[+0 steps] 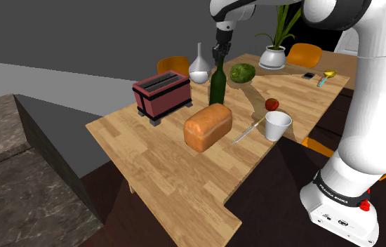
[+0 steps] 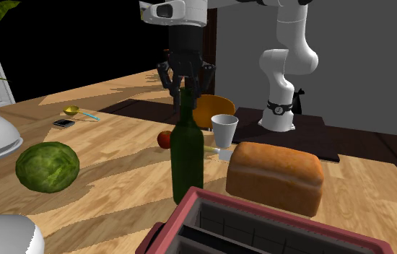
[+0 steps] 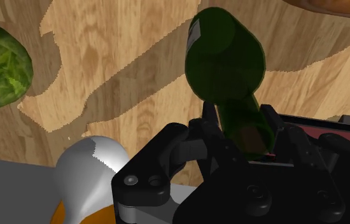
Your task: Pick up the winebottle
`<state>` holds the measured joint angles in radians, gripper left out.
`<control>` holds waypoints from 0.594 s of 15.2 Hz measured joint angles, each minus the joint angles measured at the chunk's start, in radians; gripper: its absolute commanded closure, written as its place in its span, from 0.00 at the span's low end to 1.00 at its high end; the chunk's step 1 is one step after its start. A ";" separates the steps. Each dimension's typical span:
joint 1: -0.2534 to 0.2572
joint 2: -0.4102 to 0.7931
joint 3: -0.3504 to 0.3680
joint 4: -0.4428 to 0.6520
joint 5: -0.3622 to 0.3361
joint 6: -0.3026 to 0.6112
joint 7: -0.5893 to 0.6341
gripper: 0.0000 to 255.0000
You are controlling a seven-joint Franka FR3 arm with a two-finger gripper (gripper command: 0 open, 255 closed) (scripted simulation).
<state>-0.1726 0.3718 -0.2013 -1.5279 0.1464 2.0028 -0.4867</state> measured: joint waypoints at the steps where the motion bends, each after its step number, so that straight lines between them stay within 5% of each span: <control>1: 0.000 -0.003 -0.001 0.007 -0.001 -0.010 0.001 1.00; 9: -0.004 -0.008 -0.003 0.109 -0.006 -0.116 0.011 1.00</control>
<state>-0.1765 0.3636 -0.2043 -1.4194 0.1403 1.8869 -0.4761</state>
